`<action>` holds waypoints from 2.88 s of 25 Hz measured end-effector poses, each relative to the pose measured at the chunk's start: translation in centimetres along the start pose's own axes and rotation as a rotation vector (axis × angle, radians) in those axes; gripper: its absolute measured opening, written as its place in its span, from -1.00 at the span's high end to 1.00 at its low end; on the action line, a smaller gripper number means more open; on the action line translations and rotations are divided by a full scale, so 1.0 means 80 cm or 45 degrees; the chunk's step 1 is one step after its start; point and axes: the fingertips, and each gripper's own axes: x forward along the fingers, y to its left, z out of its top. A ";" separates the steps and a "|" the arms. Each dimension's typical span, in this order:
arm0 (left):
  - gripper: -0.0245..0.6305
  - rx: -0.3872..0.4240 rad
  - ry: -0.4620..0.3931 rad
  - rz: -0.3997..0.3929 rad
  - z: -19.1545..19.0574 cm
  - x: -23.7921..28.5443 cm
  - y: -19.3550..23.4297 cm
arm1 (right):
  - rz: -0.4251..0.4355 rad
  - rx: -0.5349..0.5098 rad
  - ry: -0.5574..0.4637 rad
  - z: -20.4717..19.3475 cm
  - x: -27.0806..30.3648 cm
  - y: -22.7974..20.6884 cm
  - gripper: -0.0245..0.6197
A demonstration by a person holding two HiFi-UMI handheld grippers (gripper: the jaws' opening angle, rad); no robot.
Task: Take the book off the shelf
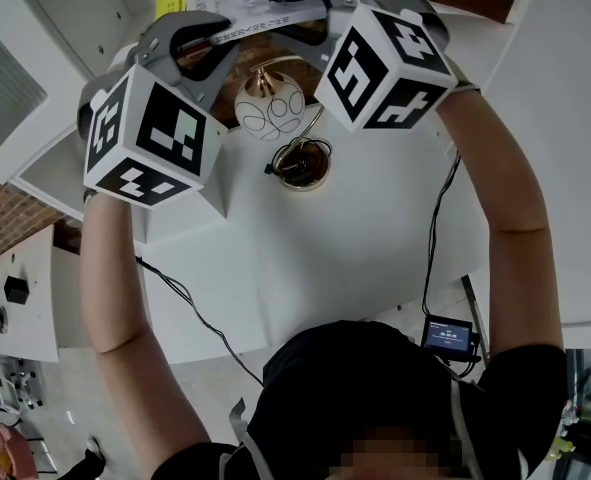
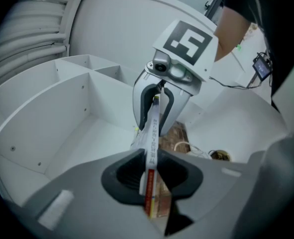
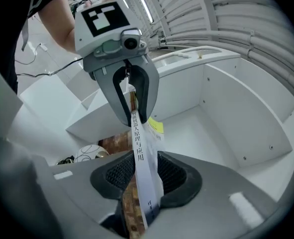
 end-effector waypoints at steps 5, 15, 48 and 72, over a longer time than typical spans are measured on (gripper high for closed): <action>0.69 -0.029 -0.018 -0.028 0.012 -0.013 -0.007 | -0.040 -0.127 0.096 -0.008 0.001 0.004 0.56; 0.58 0.017 0.041 0.034 0.010 -0.011 0.001 | -0.008 -0.069 0.114 -0.008 -0.001 0.006 0.66; 0.68 0.172 0.165 0.089 0.022 -0.048 -0.040 | -0.032 -0.070 0.141 0.025 -0.082 0.045 0.68; 0.70 0.220 0.166 0.123 0.045 -0.087 -0.085 | -0.097 -0.102 0.129 0.041 -0.128 0.085 0.70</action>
